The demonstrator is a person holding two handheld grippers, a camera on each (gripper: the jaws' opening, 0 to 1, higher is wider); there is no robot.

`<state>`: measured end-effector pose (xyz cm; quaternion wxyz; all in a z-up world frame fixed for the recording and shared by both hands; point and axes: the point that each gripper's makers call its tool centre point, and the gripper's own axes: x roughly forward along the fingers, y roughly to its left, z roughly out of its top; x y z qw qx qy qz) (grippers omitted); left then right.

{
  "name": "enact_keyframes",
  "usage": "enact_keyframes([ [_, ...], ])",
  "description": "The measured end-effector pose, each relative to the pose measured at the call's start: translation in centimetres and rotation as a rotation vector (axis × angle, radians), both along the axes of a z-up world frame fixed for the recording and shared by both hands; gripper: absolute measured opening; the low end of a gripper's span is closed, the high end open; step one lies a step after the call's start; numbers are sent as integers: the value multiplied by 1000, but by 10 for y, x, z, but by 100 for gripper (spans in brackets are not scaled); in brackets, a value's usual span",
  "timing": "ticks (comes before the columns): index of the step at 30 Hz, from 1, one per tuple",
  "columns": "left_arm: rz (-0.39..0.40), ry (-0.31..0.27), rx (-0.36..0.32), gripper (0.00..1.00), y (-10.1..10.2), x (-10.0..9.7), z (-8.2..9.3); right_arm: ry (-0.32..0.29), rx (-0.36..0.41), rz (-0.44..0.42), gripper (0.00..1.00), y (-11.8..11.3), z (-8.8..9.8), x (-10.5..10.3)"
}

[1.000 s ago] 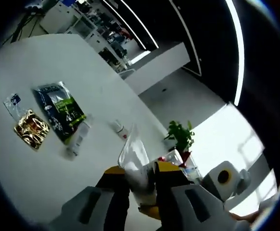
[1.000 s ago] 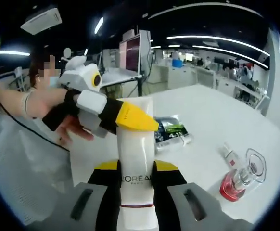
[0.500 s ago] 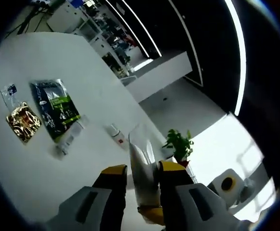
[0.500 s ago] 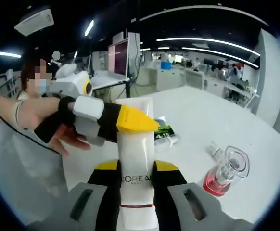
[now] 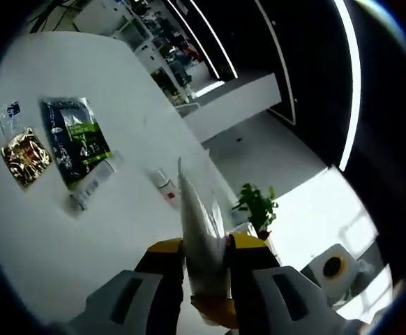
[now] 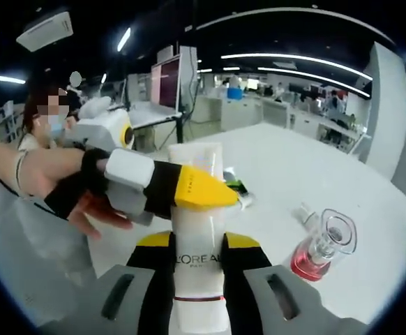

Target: Arrange the skincare products in the storage area until every visible bottle or jar stands upright without overlapping.

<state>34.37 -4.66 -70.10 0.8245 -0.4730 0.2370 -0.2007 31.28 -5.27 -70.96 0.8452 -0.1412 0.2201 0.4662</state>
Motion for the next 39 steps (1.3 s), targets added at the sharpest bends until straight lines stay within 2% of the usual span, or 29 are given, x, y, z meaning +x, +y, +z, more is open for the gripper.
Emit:
enact_keyframes([
  [1, 5, 13, -17, 17, -1, 0, -1, 1, -6, -4, 25, -1, -1, 0],
  [6, -34, -20, 22, 17, -8, 1, -4, 8, -6, -26, 25, -8, -4, -1],
  [11, -35, -9, 7, 16, -8, 2, -10, 23, -7, -35, 27, -8, -8, 0],
  [18, -57, -65, 31, 11, -7, 4, -7, 31, 19, -47, 30, -3, -10, 2],
  [23, -70, -88, 50, 9, -9, 5, -8, -1, -1, -36, 31, -4, -12, 1],
  [25, -67, -94, 78, 9, -8, 5, -10, -35, -67, 11, 31, -5, -17, -1],
  [34, -83, -162, 220, 9, 6, 10, -15, -11, -85, 36, 33, -6, -24, -5],
  [36, -105, -202, 313, 9, 7, 11, -16, -3, -83, 40, 32, -6, -24, -6],
  [37, -141, -225, 377, 9, 5, 9, -18, 7, -88, 45, 33, -6, -25, -7],
  [39, -168, -257, 445, 9, 2, 8, -20, 13, -104, 59, 32, -5, -28, -9],
])
